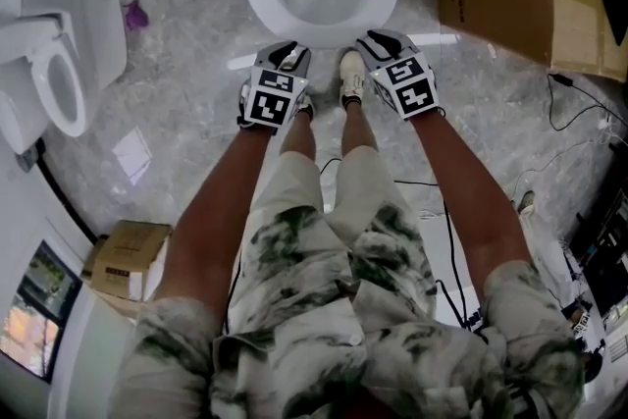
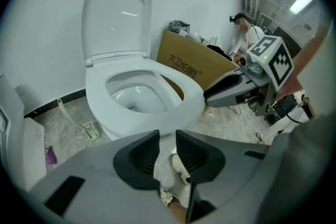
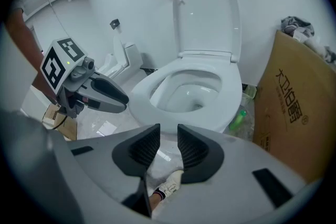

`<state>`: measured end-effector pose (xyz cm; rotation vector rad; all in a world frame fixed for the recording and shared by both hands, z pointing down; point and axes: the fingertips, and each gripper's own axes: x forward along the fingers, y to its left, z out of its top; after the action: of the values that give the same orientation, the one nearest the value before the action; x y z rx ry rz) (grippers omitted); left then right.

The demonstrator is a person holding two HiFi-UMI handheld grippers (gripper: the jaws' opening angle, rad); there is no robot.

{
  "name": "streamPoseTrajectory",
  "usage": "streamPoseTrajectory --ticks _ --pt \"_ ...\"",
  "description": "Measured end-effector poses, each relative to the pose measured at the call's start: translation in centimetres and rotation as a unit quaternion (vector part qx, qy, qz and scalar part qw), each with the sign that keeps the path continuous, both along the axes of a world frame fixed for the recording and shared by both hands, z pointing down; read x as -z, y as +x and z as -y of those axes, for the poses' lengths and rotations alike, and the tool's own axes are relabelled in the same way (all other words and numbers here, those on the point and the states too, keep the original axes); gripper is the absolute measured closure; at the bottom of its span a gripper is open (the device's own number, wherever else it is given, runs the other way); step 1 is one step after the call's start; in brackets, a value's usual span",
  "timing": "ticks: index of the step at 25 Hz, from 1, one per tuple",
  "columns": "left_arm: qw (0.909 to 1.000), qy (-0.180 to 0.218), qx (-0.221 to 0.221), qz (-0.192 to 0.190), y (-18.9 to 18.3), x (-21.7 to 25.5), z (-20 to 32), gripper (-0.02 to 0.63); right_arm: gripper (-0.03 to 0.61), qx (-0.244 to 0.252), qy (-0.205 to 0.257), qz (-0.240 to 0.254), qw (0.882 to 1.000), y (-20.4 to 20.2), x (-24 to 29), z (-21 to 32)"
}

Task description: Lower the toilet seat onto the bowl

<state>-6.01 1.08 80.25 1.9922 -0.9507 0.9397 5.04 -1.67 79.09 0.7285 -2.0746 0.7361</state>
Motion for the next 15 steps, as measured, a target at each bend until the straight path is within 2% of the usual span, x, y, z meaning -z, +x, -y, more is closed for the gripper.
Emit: streamPoseTrajectory --ticks 10,15 --pt "0.9998 -0.018 -0.007 0.004 0.2 -3.1 -0.5 0.505 0.448 -0.01 -0.011 -0.005 1.0 -0.4 -3.3 0.7" --pt "0.9994 -0.026 0.021 -0.01 -0.2 -5.0 1.4 0.486 0.447 -0.005 -0.016 -0.011 1.0 -0.6 -5.4 0.5"
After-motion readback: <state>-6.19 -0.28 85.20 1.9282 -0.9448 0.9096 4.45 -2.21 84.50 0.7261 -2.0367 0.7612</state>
